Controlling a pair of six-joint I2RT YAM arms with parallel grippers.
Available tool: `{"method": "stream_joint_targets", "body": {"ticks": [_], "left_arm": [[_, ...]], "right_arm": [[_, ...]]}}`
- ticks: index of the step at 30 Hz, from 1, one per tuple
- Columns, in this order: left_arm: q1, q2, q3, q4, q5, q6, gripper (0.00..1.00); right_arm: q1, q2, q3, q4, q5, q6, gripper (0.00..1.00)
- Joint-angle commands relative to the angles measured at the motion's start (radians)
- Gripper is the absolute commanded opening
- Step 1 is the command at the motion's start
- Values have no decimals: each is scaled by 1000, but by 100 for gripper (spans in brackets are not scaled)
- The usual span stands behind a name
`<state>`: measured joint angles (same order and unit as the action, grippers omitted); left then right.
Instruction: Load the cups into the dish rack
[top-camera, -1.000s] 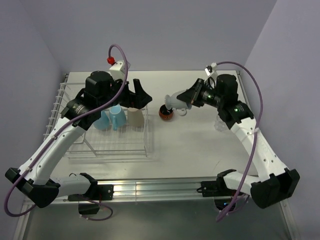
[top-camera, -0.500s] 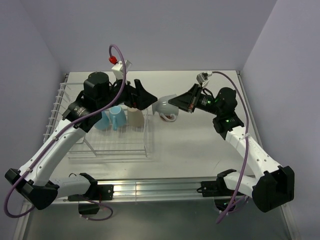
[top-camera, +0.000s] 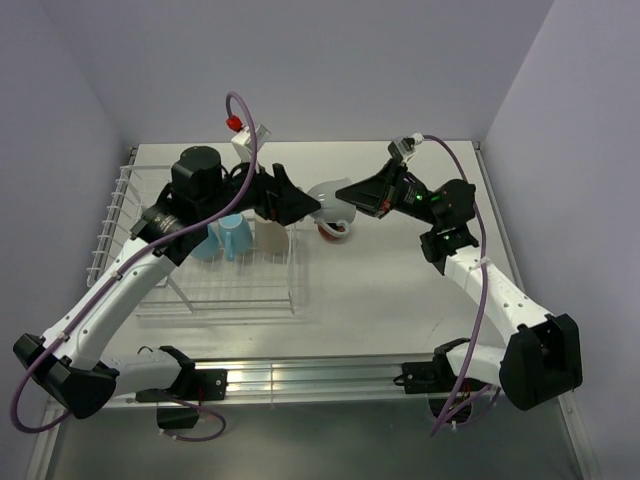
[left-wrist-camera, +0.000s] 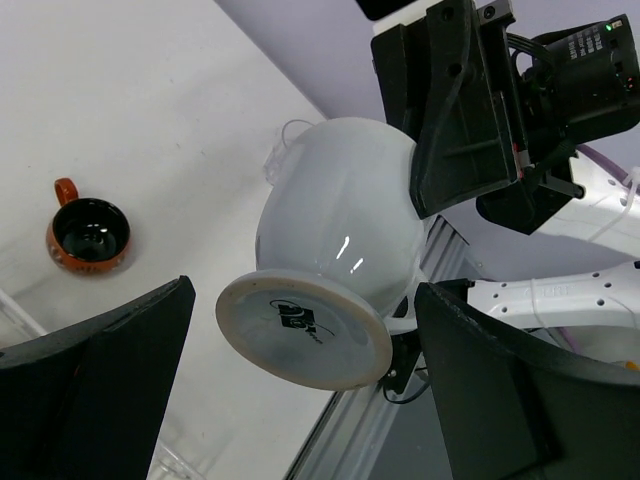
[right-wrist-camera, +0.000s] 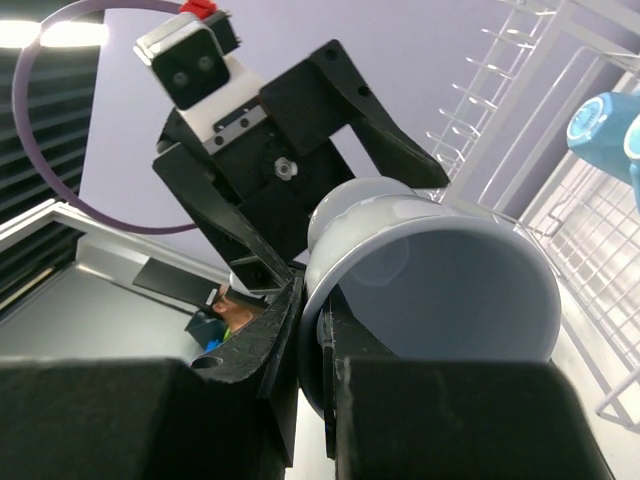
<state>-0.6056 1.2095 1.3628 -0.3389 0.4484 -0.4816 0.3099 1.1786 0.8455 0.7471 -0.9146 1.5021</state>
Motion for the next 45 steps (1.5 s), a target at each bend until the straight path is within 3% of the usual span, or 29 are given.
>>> {"method": "stream_joint_targets", "body": {"ticks": [1,34,37,40,41,43,45], "left_arm": [[-5,10,-17,70,65,-18,99],[-39,32,-79,152,99,-55,97],[-42,39,-79,158,105,-60,90],[-45,45,-77,152,105,-57,72],[-46,45,-79,147,102,-55,57],[-48,47,-76,143,93,-54,37],[-49,47,-71,133,92,-52,27]], "right_arm": [[8,-5,17,162,10,49,0],[77,101,27,298,42,115,0],[80,105,29,299,43,115,0],[81,108,29,302,43,113,0],[80,108,30,299,45,113,0],[81,111,33,296,45,109,0],[83,112,35,293,42,104,0]]}}
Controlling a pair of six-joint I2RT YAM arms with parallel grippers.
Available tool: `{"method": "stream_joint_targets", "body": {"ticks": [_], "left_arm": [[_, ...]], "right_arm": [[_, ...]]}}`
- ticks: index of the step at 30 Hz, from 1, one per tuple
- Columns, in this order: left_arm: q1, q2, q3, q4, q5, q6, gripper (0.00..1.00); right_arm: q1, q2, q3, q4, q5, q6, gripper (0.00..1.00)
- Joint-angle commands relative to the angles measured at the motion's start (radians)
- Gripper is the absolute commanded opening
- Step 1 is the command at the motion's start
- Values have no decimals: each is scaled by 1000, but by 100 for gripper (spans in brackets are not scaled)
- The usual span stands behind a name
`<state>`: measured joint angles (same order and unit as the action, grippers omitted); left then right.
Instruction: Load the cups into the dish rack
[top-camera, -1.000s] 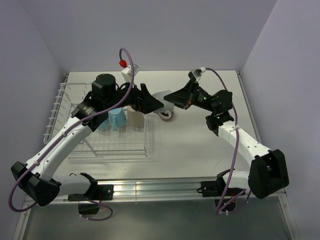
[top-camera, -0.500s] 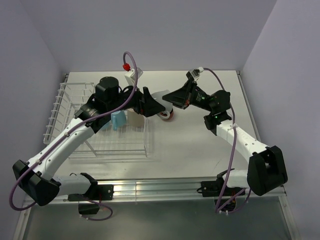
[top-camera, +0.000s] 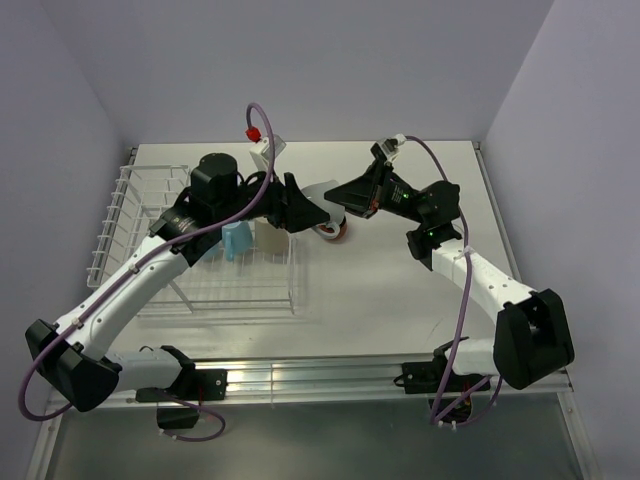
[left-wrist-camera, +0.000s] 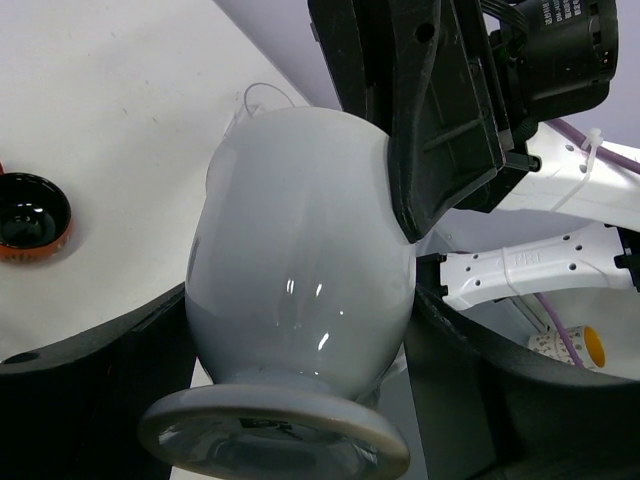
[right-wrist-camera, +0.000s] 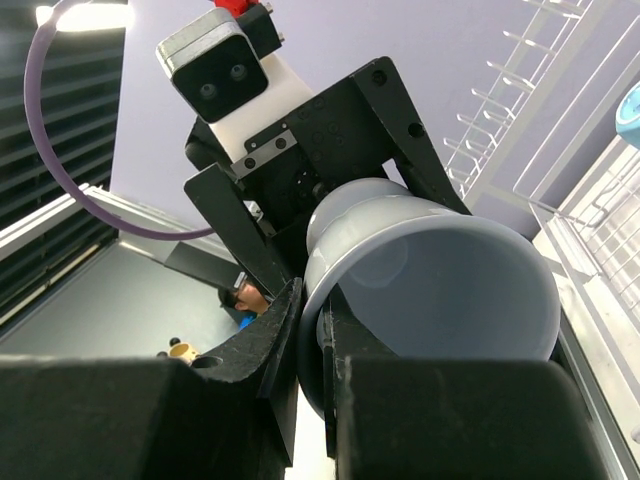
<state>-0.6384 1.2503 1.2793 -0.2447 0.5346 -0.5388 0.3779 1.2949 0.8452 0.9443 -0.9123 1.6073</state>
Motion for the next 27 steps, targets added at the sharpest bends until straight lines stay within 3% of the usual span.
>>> {"method": "stream_joint_targets", "body": {"ticks": [1,3,4,7,10,14,23,27], "left_arm": [[-17,6,14,36,-1,7,14],[-18,5,20,28,-8,8,1],[-18,3,20,25,-12,10,0],[-20,-8,28,13,-27,16,0],[-18,-32,29,-2,-59,20,0],[-18,-51,28,-21,-93,26,0],[-18,-75,46,-77,-165,39,0],[-18,-92,89,-197,-228,63,0]], "right_arm": [[16,-9,34,82,39,-13,0],[15,-19,31,57,41,-33,0],[16,-31,29,38,47,-61,0],[15,-61,32,-64,72,-139,6],[15,-103,54,-270,124,-249,24],[15,-166,92,-496,216,-397,35],[15,-259,133,-781,352,-553,42],[12,-289,150,-909,435,-625,43]]}}
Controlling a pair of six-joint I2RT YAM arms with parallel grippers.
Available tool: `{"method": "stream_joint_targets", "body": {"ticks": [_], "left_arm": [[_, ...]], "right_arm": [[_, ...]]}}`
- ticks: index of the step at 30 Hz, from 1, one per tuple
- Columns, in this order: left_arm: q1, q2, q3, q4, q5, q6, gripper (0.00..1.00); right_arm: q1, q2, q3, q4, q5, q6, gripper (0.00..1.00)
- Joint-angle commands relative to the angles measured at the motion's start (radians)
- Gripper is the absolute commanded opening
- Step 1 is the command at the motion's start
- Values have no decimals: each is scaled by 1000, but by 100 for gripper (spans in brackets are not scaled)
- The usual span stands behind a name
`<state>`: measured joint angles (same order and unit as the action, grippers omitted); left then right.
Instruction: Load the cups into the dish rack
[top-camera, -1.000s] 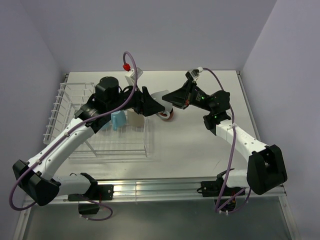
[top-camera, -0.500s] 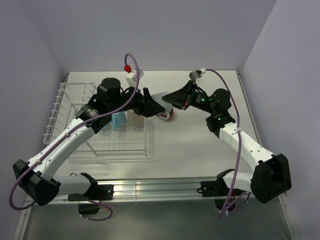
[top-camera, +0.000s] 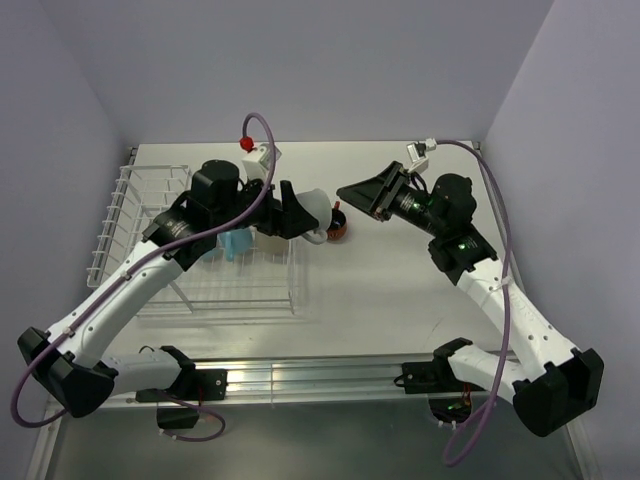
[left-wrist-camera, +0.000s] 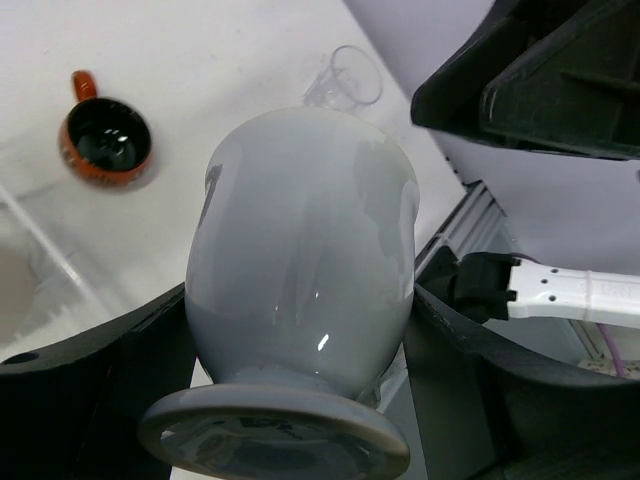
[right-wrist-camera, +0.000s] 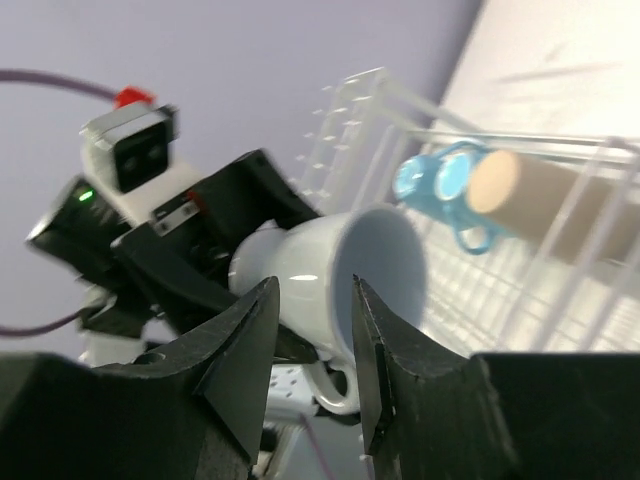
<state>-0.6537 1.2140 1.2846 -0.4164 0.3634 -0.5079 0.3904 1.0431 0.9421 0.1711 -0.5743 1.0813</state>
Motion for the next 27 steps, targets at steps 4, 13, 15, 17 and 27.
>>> {"method": "stream_joint_targets", "body": {"ticks": [4,13,15,17,27], "left_arm": [[-1,-76,133,-164,-148,57,0],[-1,-70,156,-478,-478,25,0],[-3,-65,157,-536,-517,17,0],[-1,-53,151,-574,-547,8,0],[25,-5,12,-628,-622,-93,0]], "right_arm": [[-7,-63,50,-231,197,-150,43],[-8,-123,47,-378,333,-250,45],[-8,-124,46,-384,347,-261,45],[-8,-123,40,-384,344,-267,45],[-8,-103,3,-355,318,-276,45]]}}
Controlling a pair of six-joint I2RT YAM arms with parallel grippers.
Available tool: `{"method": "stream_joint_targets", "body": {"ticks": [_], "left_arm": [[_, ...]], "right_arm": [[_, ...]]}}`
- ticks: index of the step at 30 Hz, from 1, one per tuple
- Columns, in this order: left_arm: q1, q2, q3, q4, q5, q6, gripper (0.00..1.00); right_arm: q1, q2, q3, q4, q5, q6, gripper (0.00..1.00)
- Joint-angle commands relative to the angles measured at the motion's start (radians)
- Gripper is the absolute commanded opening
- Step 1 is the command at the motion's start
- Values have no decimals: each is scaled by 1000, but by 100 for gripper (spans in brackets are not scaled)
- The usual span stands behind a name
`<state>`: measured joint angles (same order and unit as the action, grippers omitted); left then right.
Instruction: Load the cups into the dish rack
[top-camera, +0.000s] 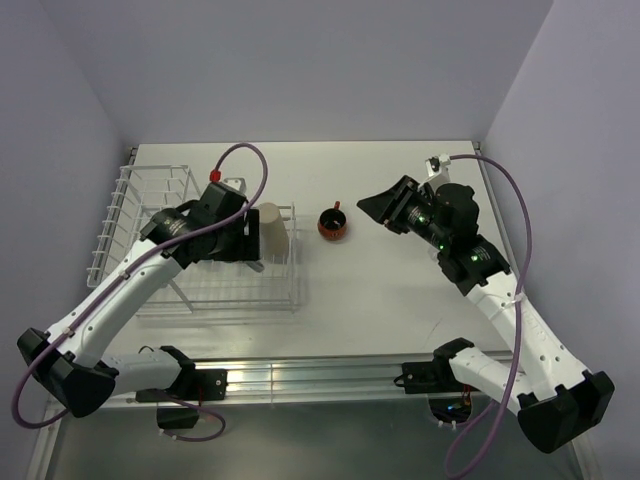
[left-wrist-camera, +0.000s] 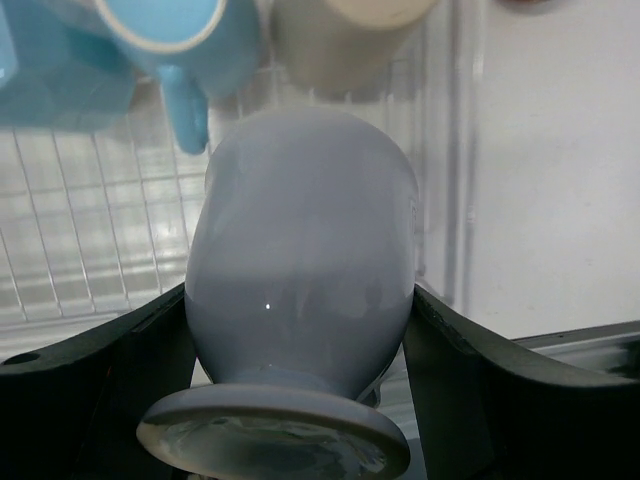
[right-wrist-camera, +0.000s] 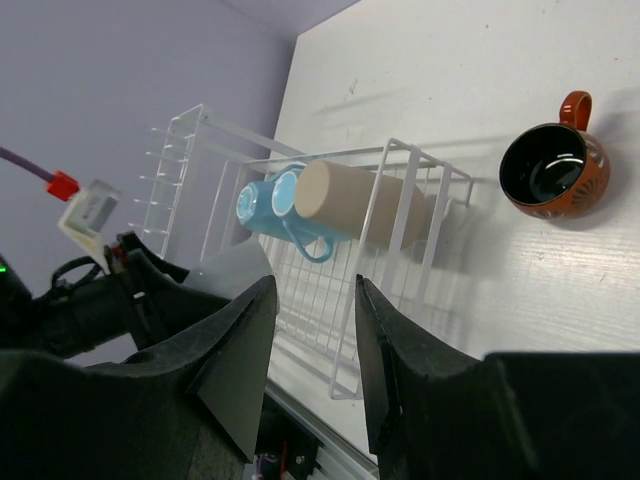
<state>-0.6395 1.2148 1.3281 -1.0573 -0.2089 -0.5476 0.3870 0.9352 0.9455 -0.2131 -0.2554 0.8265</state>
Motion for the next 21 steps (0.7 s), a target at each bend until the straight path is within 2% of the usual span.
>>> {"method": "stream_joint_targets", "body": {"ticks": [1,11,21], "left_arm": [[12,-9,-43,13,-61,-69,0],[87,-15,-187,59,-73,-124,0],[90,8,-242,45,-135,-230,0]], "right_arm": [[-5,7,-5,35,-5,-20,45],[-5,22,-37,67,-18,-13,45],[-4,39,-63,87,-19,-12,45]]}}
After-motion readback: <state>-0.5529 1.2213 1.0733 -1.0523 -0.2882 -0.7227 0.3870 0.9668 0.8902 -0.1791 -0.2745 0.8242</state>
